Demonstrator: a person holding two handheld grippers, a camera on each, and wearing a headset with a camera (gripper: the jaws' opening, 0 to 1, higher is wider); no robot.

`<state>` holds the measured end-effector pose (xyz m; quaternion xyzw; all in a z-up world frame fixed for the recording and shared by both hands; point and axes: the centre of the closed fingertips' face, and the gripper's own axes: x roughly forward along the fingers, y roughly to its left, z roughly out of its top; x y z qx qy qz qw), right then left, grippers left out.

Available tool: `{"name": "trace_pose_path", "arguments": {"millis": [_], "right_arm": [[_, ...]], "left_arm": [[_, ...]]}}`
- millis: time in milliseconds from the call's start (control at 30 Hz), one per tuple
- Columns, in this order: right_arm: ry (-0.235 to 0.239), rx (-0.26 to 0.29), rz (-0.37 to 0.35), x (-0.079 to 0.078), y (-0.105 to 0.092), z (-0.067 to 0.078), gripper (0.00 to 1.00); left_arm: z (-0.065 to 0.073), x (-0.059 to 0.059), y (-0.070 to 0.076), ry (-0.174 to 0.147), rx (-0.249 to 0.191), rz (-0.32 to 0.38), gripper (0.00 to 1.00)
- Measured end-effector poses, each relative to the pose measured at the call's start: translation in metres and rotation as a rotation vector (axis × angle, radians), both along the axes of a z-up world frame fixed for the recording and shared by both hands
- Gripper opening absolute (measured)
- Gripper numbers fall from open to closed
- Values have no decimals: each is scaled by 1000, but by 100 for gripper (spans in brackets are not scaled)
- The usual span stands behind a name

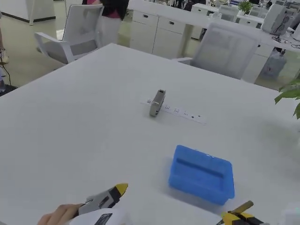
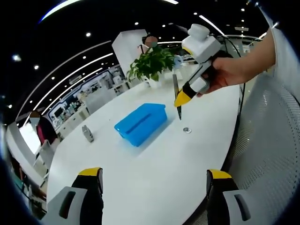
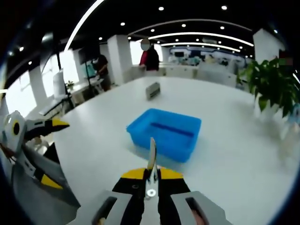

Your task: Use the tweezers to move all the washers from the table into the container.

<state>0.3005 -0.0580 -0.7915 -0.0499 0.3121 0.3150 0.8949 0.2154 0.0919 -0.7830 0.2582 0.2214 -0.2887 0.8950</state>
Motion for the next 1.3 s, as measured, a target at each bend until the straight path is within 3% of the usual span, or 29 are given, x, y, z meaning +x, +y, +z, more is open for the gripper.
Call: {"name": "trace_pose_path", "arguments": {"millis": [200, 267, 333, 500, 567, 800, 1300], "right_arm": [[27, -20, -7, -3, -2, -13, 5], [16, -19, -26, 0, -5, -13, 5], [48, 1, -39, 2, -7, -19, 5], [60, -2, -43, 1, -7, -26, 5], [59, -26, -35, 1, -7, -29, 5], [70, 5, -53, -2, -4, -26, 5], [57, -8, -54, 0, -1, -27, 5]], "left_arm": [[-3, -1, 1, 9, 15, -2, 93], [-4, -1, 1, 13, 21, -5, 93], [-5, -2, 0, 15, 25, -8, 93], [-2, -1, 2, 4, 24, -1, 93], [-3, 0, 2, 7, 25, 3, 93], [-5, -1, 2, 10, 40, -3, 93], [-5, -1, 3, 7, 59, -3, 91]]}}
